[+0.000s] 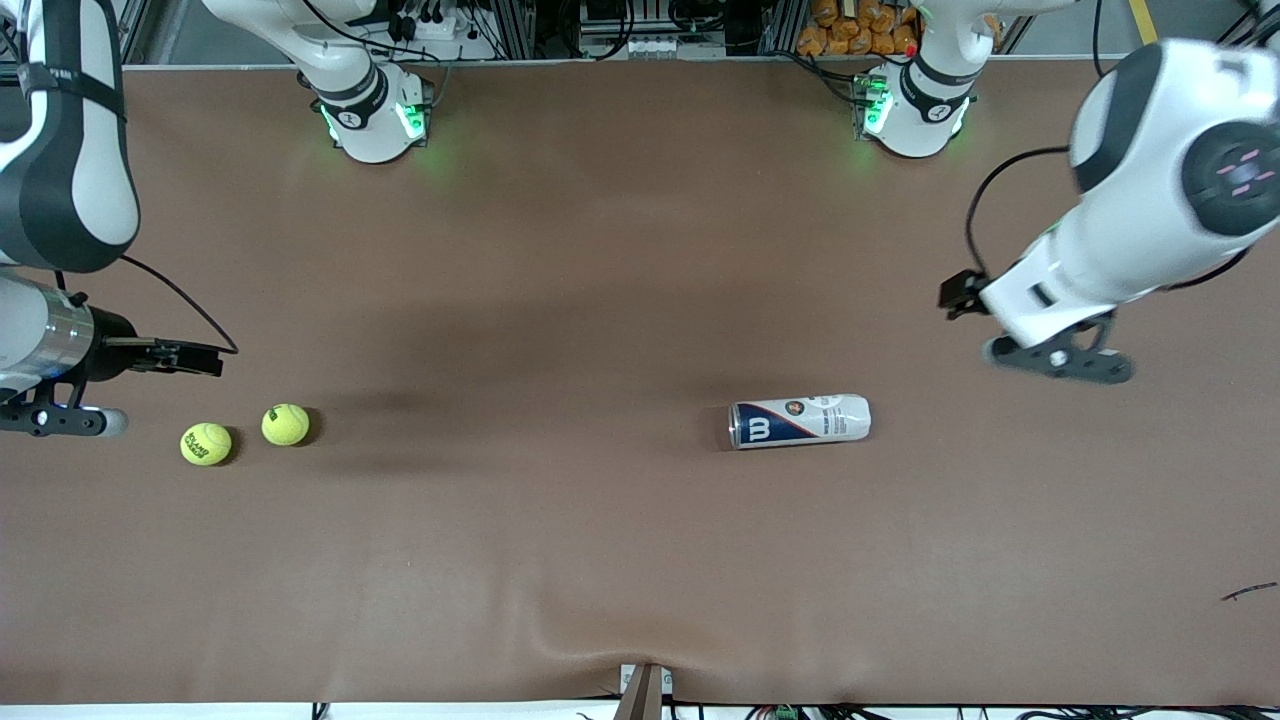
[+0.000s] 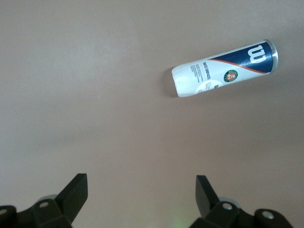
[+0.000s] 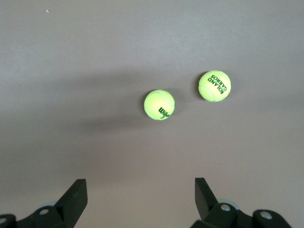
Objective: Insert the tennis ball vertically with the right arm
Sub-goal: 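Reach the right gripper to the Wilson ball while the left gripper reaches the can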
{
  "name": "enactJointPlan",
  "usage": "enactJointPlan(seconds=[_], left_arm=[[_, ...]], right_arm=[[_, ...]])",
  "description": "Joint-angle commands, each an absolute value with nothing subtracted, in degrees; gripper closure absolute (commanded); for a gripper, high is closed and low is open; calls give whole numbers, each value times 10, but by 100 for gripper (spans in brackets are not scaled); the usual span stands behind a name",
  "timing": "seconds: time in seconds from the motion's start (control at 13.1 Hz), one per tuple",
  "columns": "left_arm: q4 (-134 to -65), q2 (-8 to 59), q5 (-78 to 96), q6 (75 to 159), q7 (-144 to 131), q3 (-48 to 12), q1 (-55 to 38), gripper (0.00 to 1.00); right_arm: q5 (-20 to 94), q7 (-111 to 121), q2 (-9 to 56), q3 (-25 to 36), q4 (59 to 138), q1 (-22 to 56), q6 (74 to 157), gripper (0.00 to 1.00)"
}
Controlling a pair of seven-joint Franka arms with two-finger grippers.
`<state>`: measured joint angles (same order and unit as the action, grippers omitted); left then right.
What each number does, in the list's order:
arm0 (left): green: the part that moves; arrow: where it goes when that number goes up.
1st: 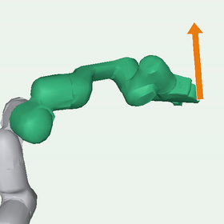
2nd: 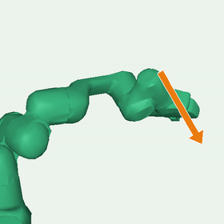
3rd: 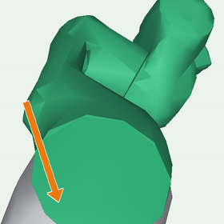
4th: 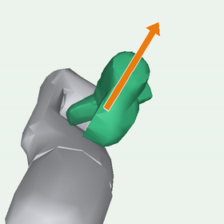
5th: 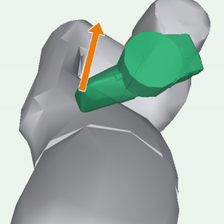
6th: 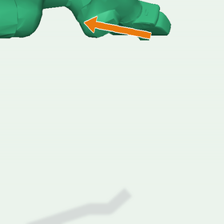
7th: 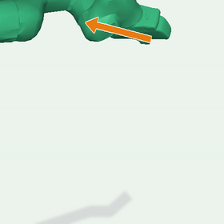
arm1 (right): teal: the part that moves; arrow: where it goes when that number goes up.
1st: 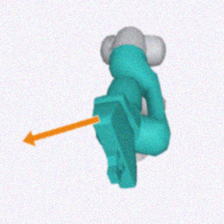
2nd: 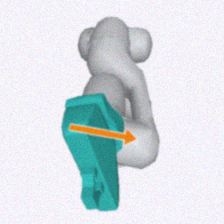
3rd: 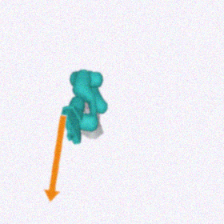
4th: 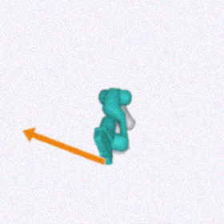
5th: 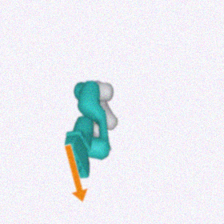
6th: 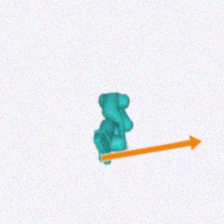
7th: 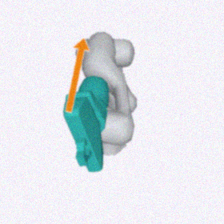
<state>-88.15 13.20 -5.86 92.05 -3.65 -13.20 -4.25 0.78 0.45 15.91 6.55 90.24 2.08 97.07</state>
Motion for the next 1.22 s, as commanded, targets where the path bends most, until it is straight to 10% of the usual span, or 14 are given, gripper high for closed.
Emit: enactJointPlan(seconds=[0.0, 1.15], left_arm=[[-857, 178, -95, 937, -19, -133, -85, 0], [-830, 394, -319, 1037, 289, -132, -245, 0]], right_arm=[[11, 35, 147, 62, 947, 1, 1002, 0], [11, 45, 264, 61, 1065, 6, 1288, 0]])
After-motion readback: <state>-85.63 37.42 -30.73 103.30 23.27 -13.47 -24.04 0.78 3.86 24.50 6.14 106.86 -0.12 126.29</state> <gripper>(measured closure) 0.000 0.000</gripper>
